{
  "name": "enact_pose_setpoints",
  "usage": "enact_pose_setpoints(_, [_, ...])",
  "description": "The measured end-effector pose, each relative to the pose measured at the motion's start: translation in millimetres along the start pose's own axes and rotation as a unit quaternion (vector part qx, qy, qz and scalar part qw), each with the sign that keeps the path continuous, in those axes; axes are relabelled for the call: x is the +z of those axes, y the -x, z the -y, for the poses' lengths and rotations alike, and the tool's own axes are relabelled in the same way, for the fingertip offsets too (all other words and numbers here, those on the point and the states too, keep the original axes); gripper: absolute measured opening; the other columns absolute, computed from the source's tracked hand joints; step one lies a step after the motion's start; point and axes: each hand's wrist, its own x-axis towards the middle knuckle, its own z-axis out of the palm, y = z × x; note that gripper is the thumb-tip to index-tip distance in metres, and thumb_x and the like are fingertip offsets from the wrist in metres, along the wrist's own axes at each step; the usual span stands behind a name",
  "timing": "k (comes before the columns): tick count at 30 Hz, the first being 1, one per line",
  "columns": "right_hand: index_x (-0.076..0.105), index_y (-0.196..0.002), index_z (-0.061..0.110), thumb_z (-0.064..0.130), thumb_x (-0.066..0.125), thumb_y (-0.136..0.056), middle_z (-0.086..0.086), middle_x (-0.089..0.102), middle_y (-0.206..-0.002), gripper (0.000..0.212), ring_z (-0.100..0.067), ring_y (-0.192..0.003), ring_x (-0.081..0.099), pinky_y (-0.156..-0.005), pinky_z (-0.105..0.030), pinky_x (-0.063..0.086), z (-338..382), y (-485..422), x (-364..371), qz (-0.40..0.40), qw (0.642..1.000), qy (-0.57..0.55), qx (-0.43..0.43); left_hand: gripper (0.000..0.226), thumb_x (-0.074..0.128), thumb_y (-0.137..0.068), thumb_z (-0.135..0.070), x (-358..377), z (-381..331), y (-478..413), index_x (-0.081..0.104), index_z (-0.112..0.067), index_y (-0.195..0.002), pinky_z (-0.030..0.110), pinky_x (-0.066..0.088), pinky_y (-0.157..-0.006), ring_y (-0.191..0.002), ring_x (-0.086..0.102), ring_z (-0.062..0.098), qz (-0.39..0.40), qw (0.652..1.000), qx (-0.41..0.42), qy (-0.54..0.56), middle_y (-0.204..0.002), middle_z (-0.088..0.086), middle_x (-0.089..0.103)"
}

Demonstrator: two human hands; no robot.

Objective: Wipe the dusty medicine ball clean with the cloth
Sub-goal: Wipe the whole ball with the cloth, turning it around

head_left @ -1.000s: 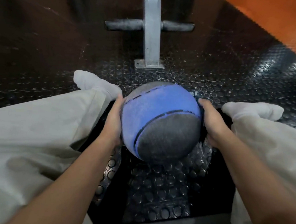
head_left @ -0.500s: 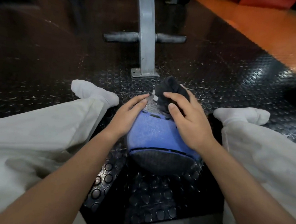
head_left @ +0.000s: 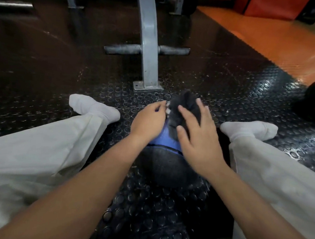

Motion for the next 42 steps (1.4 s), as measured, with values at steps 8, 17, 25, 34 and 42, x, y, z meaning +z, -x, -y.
enact_pose_setpoints(8, [0.021,-0.147,0.048,0.058,0.033,-0.092,-0.002,0.015,-0.159,0.057,-0.027,-0.144,0.01,-0.117,-0.045,0.014,14,-10,-4,0.065,0.996,0.048,0.032,0.028,0.041,-0.103,-0.031,-10,9,-13,0.066,-0.029,-0.115,0.044,0.039,-0.109,-0.124,0.054,0.023,0.094,0.992,0.001,0.083,-0.131,0.004,0.061])
enact_pose_setpoints(17, [0.03,-0.147,0.035,0.043,0.033,-0.098,-0.009,0.021,-0.156,0.049,-0.035,-0.142,0.016,-0.114,-0.052,0.017,31,-44,11,0.08,0.988,0.097,0.087,0.029,0.041,-0.098,-0.03,-5,7,-17,0.069,-0.024,-0.099,0.037,0.046,-0.092,-0.106,0.06,0.025,-0.047,0.995,-0.066,0.053,-0.103,-0.001,0.067])
enact_pose_setpoints(25, [0.047,-0.132,0.028,0.045,0.027,-0.089,-0.016,0.042,-0.138,0.05,-0.045,-0.125,0.038,-0.101,-0.058,0.036,35,-26,15,0.024,0.983,0.168,0.063,0.027,0.041,-0.102,-0.029,-2,20,-27,0.066,-0.031,-0.096,0.029,0.042,-0.084,-0.096,0.059,0.01,-0.022,0.999,0.004,0.023,-0.106,-0.008,0.067])
enact_pose_setpoints(34, [0.038,-0.139,0.03,0.036,0.03,-0.098,-0.015,0.034,-0.143,0.042,-0.039,-0.128,0.032,-0.107,-0.051,0.028,-6,-116,0,0.172,0.966,0.028,0.193,0.042,0.026,-0.104,-0.027,24,-11,-24,0.054,-0.026,-0.136,0.039,0.038,-0.106,-0.127,0.049,0.019,-0.093,0.995,-0.017,-0.013,-0.142,-0.003,0.052])
enact_pose_setpoints(42, [0.023,-0.147,0.038,0.048,0.033,-0.099,-0.006,0.015,-0.157,0.05,-0.035,-0.141,0.013,-0.114,-0.049,0.018,-9,-38,-14,0.094,0.987,0.104,0.077,0.032,0.035,-0.1,-0.032,25,-25,-43,0.067,-0.026,-0.101,0.044,0.047,-0.09,-0.097,0.061,0.024,-0.006,0.999,0.015,-0.052,-0.105,-0.001,0.068])
